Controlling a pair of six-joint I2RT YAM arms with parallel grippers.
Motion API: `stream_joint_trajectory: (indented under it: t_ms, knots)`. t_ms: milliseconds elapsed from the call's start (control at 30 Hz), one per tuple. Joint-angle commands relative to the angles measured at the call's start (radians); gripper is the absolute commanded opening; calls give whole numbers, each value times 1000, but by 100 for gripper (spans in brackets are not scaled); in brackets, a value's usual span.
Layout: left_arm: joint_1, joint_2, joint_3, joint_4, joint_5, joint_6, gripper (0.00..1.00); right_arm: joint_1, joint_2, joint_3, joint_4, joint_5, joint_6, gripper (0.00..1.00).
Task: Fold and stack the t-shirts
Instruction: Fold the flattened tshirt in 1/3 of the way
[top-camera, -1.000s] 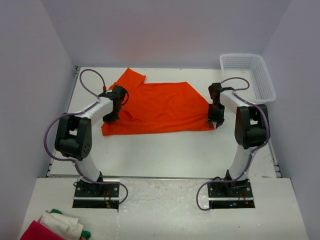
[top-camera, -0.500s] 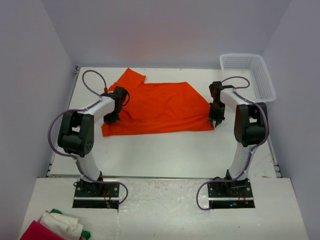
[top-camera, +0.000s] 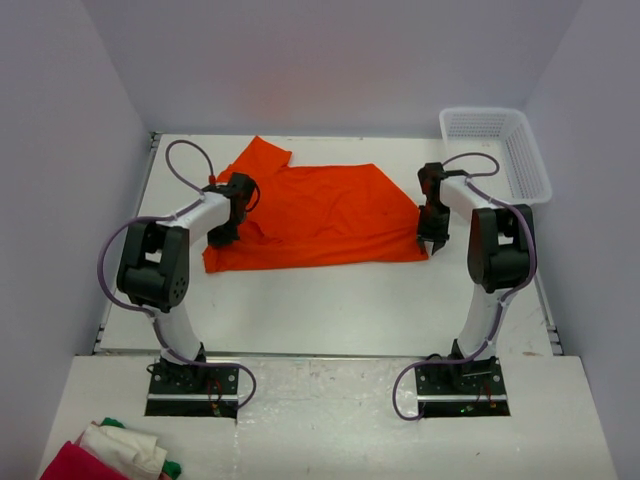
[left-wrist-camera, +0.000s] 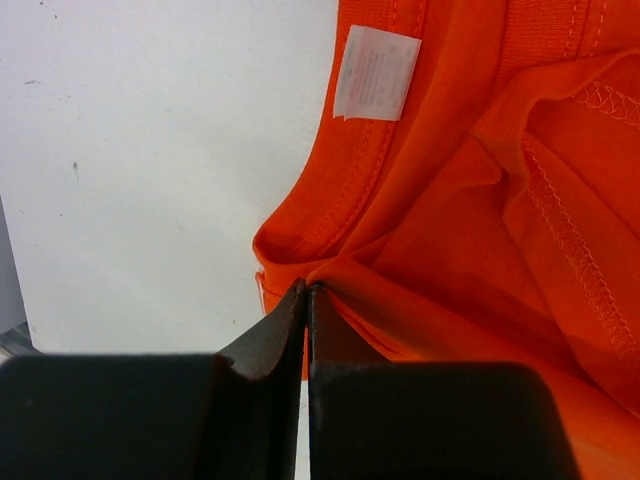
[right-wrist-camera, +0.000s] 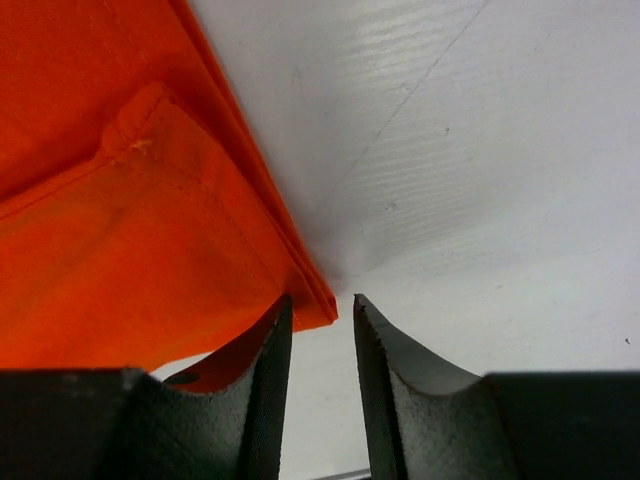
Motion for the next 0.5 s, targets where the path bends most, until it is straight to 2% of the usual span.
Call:
stream_joint_trajectory:
  t_ms: [0, 267, 367, 467]
  knots:
    - [10, 30, 38, -8, -47, -20, 0, 4, -77, -11, 41, 82, 39, 33]
    - [18, 57, 38, -14, -75, -40, 0, 50, -180, 41, 64, 106, 13, 45]
    - [19, 73, 42, -14, -73, -43, 1, 61, -193, 67, 82, -3, -1, 45]
    - [27, 72, 32, -2, -64, -52, 7, 86, -190, 77, 111, -91, -7, 38]
